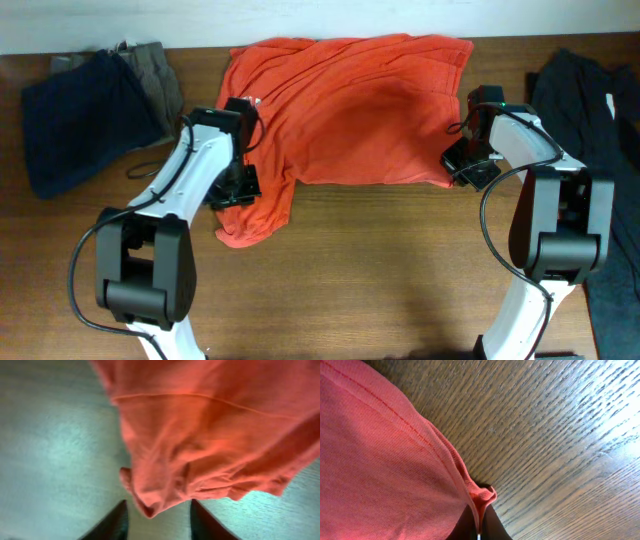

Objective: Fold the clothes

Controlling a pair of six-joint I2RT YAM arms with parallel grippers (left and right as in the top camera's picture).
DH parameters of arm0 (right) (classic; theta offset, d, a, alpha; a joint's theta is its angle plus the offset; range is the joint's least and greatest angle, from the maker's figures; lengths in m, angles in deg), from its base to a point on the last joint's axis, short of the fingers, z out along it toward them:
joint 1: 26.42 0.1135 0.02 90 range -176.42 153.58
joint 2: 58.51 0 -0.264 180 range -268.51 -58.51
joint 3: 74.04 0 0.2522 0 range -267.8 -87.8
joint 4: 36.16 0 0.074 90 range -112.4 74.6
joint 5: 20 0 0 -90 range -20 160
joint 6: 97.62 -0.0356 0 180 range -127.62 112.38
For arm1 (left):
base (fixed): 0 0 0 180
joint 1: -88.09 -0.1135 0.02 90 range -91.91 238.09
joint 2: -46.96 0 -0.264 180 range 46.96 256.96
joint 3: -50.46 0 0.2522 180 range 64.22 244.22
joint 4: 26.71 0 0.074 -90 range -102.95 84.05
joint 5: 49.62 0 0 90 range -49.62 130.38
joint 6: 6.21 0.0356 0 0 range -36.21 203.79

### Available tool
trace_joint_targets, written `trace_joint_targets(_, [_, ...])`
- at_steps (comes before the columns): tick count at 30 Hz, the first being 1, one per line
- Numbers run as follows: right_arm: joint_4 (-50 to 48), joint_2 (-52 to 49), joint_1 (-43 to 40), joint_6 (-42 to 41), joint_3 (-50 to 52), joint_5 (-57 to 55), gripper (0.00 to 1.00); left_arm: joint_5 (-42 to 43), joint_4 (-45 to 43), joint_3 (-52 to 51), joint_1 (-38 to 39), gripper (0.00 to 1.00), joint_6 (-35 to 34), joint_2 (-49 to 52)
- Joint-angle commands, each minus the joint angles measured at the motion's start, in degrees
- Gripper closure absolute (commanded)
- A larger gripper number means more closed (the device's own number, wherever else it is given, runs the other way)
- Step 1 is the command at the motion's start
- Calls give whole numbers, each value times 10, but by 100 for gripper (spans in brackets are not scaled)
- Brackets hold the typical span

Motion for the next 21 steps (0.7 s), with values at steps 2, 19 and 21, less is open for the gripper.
trace_joint_targets(2, [2,-23,2,-3,6,-28,96,1,5,-17,-35,53,-21,-13])
trace_joint_targets(19, [3,-23,2,-2,6,-28,96,162,-94,-102,-83,48,83,-6])
trace_joint_targets(21, [3,-23,2,0,6,-28,96,152,-96,-106,-87,48,73,-6])
